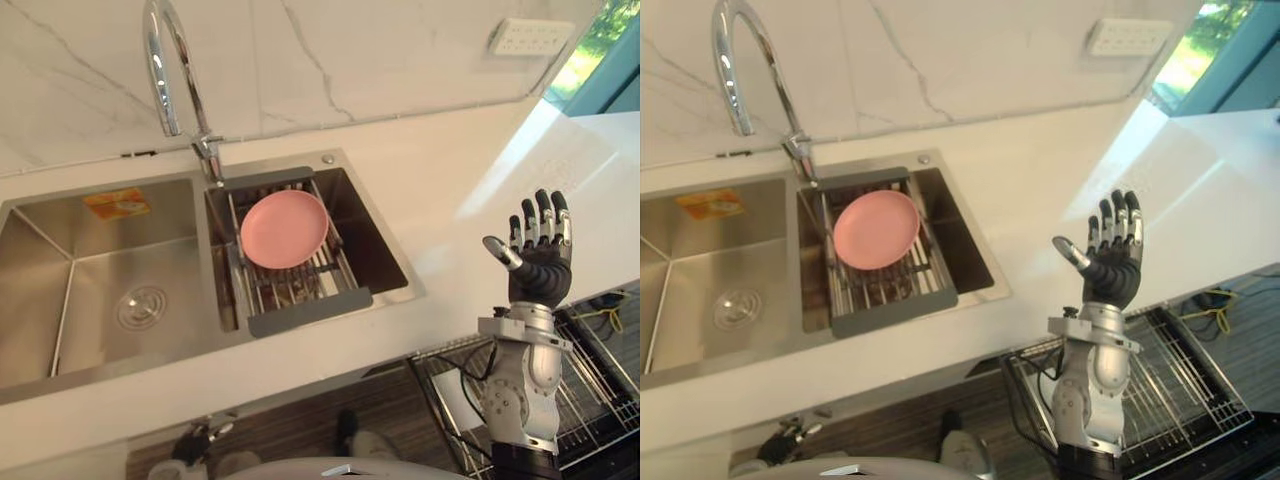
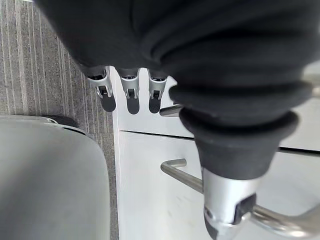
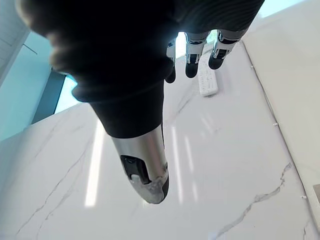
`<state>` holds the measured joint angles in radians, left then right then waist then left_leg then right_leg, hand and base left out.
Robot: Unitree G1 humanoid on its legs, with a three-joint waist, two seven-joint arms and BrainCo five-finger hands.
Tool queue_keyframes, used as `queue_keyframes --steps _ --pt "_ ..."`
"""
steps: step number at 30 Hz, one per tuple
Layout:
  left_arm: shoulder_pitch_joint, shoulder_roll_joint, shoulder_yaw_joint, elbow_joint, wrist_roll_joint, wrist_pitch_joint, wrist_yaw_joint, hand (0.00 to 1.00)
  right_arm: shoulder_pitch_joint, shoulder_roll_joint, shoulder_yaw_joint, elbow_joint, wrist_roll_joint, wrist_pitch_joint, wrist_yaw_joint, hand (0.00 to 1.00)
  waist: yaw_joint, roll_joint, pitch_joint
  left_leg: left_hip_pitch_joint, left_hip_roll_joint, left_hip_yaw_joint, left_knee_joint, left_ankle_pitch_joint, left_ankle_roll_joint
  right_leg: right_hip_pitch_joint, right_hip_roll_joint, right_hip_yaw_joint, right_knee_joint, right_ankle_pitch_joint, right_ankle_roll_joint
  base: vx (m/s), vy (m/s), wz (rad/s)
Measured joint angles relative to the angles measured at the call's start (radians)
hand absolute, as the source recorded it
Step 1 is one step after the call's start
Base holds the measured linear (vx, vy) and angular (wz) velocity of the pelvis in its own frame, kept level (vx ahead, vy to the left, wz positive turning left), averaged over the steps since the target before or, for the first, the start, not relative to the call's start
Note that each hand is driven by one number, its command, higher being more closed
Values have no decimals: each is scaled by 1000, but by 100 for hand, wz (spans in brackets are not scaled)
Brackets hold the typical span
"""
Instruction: Walk over to the sink, pick up the cup, carry it to the dishwasher, place the cup inside the dishwasher, then close the dishwasher door
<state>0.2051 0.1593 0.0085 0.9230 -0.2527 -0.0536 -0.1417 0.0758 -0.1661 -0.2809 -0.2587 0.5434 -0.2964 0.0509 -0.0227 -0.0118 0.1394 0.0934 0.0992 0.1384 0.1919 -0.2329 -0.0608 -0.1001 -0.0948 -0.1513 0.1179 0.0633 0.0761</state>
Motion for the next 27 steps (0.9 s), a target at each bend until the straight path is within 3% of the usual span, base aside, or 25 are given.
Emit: queue_keyframes --steps 3,8,10,15,20,27 --pt "1 9 -2 5 3 0 -16 0 6 -1 1 -1 -26 25 62 0 1 -11 5 7 -11 -1 -4 4 5 20 -7 0 -29 19 7 -24 40 3" --pt "5 18 -4 11 21 3 -17 0 14 -35 5 -1 -246 28 99 0 13 -21 7 8 -17 -12 -8 4 11 55 -13 -12 -85 48 7 -40 22 7" --pt "7 21 -5 11 21 4 -15 0 8 -103 26 1 -399 27 71 0 14 -25 5 8 -22 -31 -22 15 12 71 -20 -33 -104 53 9 -23 -3 25" --pt "7 30 -10 9 42 14 -14 0 -106 -236 138 52 -653 31 1 0 18 -39 -6 12 -25 -85 -59 46 6 104 -24 -92 -137 64 8 -2 -27 30" --pt "5 35 -13 -7 70 49 -15 0 -223 -280 211 182 -868 70 -56 0 56 -47 -13 14 -25 -123 -73 65 1 136 -27 -142 -158 65 7 3 -26 31" --pt "10 42 -14 -9 71 86 -16 0 -299 -290 335 286 -1134 96 -85 0 63 -54 -20 10 -38 -166 -109 100 0 159 -36 -190 -198 84 8 -16 -10 19"
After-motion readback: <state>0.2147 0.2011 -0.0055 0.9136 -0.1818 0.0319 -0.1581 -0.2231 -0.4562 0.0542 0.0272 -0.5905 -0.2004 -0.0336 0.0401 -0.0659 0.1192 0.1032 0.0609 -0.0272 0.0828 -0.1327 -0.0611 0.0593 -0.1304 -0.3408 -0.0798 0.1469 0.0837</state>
